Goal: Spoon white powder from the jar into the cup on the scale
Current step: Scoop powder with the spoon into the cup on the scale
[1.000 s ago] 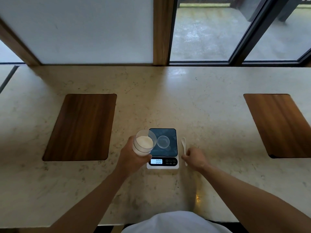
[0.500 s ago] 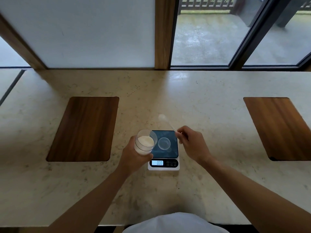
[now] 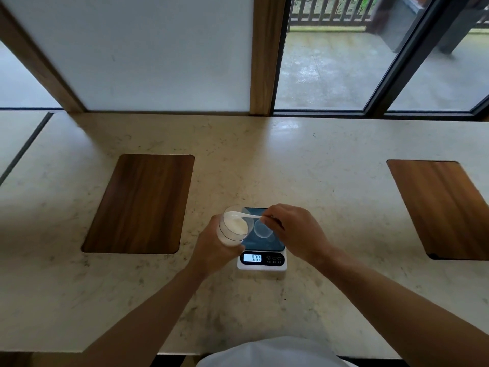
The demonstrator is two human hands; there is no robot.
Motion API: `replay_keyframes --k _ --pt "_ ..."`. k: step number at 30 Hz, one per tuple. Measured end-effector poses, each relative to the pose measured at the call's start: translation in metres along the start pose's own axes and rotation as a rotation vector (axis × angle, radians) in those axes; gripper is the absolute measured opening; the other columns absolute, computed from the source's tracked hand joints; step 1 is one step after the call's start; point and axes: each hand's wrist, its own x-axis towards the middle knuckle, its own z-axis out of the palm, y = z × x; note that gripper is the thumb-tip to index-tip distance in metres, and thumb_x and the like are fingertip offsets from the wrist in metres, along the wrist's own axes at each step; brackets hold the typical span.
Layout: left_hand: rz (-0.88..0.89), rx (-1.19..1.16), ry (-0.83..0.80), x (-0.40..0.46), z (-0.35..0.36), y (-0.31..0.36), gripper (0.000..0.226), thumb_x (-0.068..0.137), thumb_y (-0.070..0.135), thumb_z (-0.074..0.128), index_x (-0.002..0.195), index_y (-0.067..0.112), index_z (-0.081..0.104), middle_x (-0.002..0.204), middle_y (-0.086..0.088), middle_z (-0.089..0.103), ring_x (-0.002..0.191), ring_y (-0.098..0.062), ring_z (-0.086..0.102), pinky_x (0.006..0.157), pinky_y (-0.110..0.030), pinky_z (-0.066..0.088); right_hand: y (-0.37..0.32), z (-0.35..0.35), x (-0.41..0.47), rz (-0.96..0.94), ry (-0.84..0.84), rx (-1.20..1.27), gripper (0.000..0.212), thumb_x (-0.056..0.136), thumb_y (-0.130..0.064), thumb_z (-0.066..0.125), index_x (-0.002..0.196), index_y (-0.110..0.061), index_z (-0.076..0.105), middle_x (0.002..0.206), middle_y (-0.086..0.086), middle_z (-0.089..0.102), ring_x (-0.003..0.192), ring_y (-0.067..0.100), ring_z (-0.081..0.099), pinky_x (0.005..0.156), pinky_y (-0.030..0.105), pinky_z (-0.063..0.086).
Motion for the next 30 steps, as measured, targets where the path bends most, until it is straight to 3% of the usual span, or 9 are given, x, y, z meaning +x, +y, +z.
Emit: replay_keyframes --k 7,13,17,20,23,26,30 --pt "0.065 -0.013 -0.001 -0.005 -0.005 0.012 0.074 0.066 0.024 0.091 0.122 0.034 0.043 0.114 0.008 0.060 0.096 -0.015 0.063 0.084 -0.018 0.049 -0.007 -0.009 0.000 -0.041 -0.012 -0.096 0.019 0.095 -0.029 0.062 0.095 -0.014 0.072 0.086 0.000 0.075 0.063 0.015 0.065 0.059 0.031 0.060" --pt "0.061 0.008 -0.002 -0.005 -0.005 0.014 0.076 0.066 0.027 0.091 0.123 0.033 0.042 0.113 0.010 0.058 0.096 -0.013 0.060 0.086 -0.018 0.048 -0.010 -0.013 0.001 -0.024 -0.061 -0.179 0.023 0.094 -0.036 0.063 0.099 -0.017 0.075 0.087 -0.002 0.077 0.064 0.014 0.067 0.062 0.027 0.059" --pt "0.047 0.010 -0.027 -0.007 -0.005 0.009 0.076 0.066 0.032 0.090 0.127 0.032 0.043 0.116 0.008 0.059 0.100 -0.013 0.060 0.086 -0.018 0.049 -0.012 -0.013 0.002 -0.012 -0.121 -0.226 0.021 0.090 -0.030 0.069 0.106 -0.017 0.074 0.091 0.000 0.075 0.067 0.017 0.067 0.063 0.032 0.060" --pt "0.050 0.022 -0.031 -0.006 -0.005 0.010 0.076 0.066 0.031 0.090 0.127 0.028 0.045 0.118 0.006 0.060 0.101 -0.015 0.061 0.088 -0.021 0.050 -0.013 -0.011 0.001 0.024 -0.190 -0.276 0.032 0.084 -0.023 0.076 0.114 -0.017 0.068 0.098 0.001 0.070 0.071 0.016 0.064 0.063 0.030 0.060" --pt "0.065 0.020 -0.025 -0.004 -0.004 0.011 0.076 0.066 0.029 0.091 0.127 0.030 0.045 0.117 0.007 0.060 0.100 -0.014 0.061 0.086 -0.017 0.049 -0.013 -0.007 0.000 0.078 -0.236 -0.263 0.037 0.083 -0.021 0.077 0.115 -0.014 0.061 0.105 0.003 0.066 0.074 0.014 0.058 0.065 0.027 0.057" --pt "0.078 0.035 -0.013 -0.002 -0.005 0.011 0.076 0.065 0.026 0.092 0.125 0.029 0.045 0.115 0.008 0.059 0.095 -0.013 0.060 0.083 -0.009 0.044 -0.014 -0.007 -0.001 0.087 -0.253 -0.252 0.026 0.089 -0.021 0.070 0.112 -0.014 0.059 0.104 0.002 0.065 0.070 0.012 0.050 0.061 0.023 0.047" --pt "0.099 0.061 -0.031 0.002 -0.008 0.014 0.075 0.066 0.023 0.091 0.121 0.034 0.041 0.111 0.014 0.055 0.090 -0.006 0.059 0.079 -0.002 0.040 -0.017 -0.013 0.002 0.094 -0.269 -0.236 0.013 0.093 -0.018 0.064 0.106 -0.015 0.064 0.097 0.000 0.067 0.069 0.012 0.055 0.060 0.023 0.049"
